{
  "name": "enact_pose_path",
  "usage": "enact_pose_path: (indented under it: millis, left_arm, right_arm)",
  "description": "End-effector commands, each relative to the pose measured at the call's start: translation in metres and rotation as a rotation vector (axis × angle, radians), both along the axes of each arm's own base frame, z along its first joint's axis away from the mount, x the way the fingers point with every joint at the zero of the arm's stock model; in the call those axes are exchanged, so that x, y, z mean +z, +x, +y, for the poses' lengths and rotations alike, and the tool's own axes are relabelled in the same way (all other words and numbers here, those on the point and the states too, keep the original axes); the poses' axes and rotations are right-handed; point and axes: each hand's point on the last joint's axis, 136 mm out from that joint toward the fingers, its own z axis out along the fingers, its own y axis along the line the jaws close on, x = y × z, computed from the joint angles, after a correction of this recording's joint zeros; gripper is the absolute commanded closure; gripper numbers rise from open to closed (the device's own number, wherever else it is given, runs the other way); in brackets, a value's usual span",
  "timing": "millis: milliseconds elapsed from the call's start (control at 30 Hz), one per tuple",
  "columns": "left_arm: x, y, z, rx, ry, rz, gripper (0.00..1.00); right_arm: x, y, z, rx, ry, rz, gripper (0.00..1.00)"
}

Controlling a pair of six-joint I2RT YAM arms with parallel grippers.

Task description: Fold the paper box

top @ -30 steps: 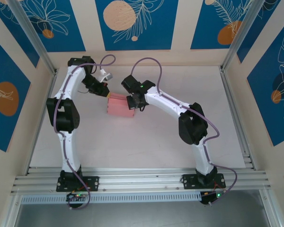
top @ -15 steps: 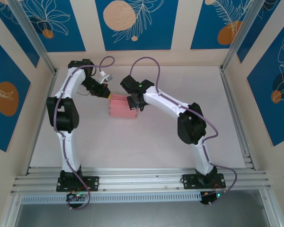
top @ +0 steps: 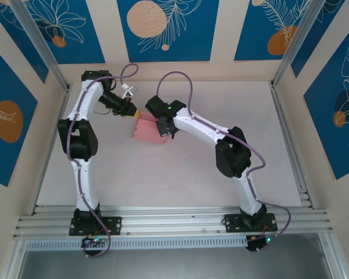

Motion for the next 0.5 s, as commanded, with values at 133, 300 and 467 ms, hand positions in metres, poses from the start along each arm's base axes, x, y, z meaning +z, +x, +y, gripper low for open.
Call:
enact_pose_path:
  millis: [133, 300, 467]
  left_arm:
    - [0.022, 0.0, -0.011, 0.011, -0.176, 0.044, 0.97]
    - [0.002, -0.001, -0.006, 0.016, -0.115, 0.084, 0.94]
    - [-0.016, -0.004, -0.008, 0.025, -0.086, 0.098, 0.97]
  right_arm:
    - [-0.036, -0.019, 0.015, 0.068, -0.042, 0.091, 0.99]
    - [-0.032, -0.016, 0.015, 0.069, -0.051, 0.081, 0.99]
    - [-0.017, -0.015, 0.016, 0.071, -0.034, 0.061, 0.99]
